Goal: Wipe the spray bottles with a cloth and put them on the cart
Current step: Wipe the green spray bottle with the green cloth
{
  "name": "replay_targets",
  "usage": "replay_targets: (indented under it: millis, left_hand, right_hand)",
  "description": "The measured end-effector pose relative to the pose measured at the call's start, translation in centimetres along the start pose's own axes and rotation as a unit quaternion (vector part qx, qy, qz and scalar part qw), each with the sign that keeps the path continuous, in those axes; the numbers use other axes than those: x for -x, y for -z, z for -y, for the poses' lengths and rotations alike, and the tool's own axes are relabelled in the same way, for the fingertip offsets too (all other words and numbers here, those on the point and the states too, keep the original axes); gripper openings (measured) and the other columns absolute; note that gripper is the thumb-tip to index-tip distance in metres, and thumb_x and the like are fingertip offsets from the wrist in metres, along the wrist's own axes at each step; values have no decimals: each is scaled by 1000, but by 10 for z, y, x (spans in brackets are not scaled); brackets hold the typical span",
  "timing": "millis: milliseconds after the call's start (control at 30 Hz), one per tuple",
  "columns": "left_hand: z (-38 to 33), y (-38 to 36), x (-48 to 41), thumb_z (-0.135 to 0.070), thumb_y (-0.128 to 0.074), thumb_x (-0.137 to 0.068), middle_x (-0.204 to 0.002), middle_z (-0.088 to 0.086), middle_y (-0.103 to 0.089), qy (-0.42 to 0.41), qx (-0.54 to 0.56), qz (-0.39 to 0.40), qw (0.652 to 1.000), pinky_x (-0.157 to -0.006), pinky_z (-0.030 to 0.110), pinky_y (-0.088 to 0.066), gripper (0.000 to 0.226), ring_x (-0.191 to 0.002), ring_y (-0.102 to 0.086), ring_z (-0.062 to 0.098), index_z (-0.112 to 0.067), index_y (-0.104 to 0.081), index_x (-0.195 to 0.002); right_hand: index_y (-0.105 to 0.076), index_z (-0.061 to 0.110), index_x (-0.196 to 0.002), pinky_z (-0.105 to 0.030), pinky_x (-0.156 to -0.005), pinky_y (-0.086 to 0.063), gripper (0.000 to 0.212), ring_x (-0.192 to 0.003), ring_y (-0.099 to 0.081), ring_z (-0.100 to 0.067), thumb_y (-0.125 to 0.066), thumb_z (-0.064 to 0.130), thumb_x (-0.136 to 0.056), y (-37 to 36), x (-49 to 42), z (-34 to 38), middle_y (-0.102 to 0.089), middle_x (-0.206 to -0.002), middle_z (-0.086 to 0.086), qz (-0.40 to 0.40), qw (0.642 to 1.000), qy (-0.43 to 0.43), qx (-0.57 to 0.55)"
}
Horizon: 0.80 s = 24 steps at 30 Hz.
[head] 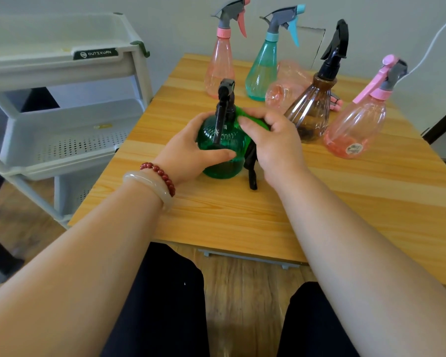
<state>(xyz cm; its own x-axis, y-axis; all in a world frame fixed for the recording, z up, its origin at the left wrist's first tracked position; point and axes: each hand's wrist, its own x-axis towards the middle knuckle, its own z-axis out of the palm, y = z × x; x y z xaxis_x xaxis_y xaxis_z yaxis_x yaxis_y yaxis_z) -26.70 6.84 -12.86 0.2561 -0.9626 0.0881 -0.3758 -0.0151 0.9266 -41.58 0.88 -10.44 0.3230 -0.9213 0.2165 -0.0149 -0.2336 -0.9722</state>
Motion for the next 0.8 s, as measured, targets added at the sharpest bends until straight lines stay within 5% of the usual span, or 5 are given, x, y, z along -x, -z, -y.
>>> replay_targets:
  millis: [200,367,467,600,800]
  left_hand:
    - [8,4,2,-23,-81,-80,-136,-8,-56,10,23,4,1000,-100,39,-54,84,-116,-62,10,-30,-32,-148]
    - [9,1,5,-34,-79,-81,-145,-6,-38,-14,-21,-44,999,-95,17,-46,80,-127,-46,10,-33,-35,-147]
    - [7,-2,4,-60,-85,-62,-137,-7,-54,-6,18,-55,998,-102,32,-49,93,-122,-55,8,-31,-42,-140]
    - [3,-14,1,-52,-84,-67,-115,-18,-61,-8,1,-84,996,-88,11,-48,85,-103,-57,-10,-22,-46,-138]
    - [1,-19,-1,-68,-78,-62,-127,-6,-61,-18,16,-90,996,-100,42,-52,61,-117,-61,12,-52,-56,-116]
  right_hand:
    - [-62,32,-96,-20,-81,-53,11,-97,-63,-2,-62,21,-96,-3,6,-6,-66,-102,14,7,999,-29,17]
    - [-64,29,-99,1,-79,-39,15,-96,-54,17,-67,16,-93,2,23,-20,-61,-102,23,-1,998,37,56]
    - [-64,33,-95,-4,-87,-42,19,-102,-56,10,-68,15,-92,0,22,-19,-62,-102,24,5,997,46,64]
    - [-67,28,-97,-11,-84,-48,15,-94,-62,8,-65,14,-93,-3,4,-9,-67,-99,18,-16,1000,15,14]
    - [-68,24,-101,-10,-81,-49,14,-93,-61,9,-64,13,-94,-1,3,-10,-67,-99,18,-20,999,25,13]
